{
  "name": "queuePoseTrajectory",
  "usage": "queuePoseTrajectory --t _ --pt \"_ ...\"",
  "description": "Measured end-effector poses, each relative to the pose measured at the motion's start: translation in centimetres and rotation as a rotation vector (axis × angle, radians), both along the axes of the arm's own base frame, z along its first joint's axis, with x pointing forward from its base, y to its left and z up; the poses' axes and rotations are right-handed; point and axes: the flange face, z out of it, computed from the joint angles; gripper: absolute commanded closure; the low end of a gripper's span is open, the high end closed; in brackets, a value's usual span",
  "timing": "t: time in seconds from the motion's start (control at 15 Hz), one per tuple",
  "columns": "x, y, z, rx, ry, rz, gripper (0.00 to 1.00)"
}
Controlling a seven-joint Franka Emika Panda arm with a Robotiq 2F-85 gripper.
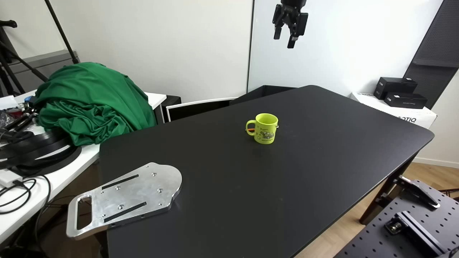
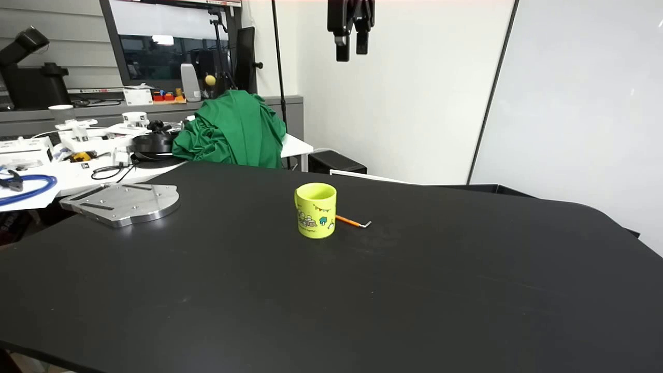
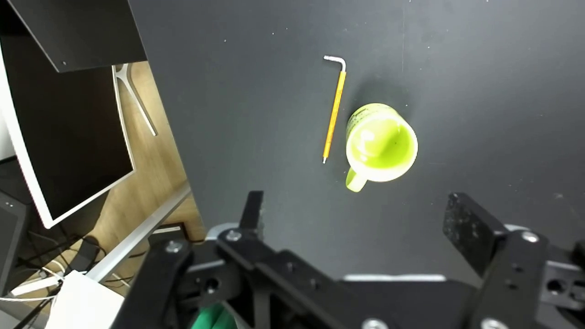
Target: Put the pen in the mug
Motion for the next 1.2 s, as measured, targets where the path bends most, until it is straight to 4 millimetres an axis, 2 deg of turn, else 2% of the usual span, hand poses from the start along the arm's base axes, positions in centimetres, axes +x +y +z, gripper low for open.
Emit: queuePoseTrajectory --t 0.27,0.73,1.2 --pt "0.5 -0.6 -2.1 -0.003 0.016 -0.008 0.00" --pt "1.8 -2.4 -8.6 -0.011 0.033 -0.023 0.00" --pt "2.1 -2.1 -14.6 -0.003 0.073 -0.020 0.00"
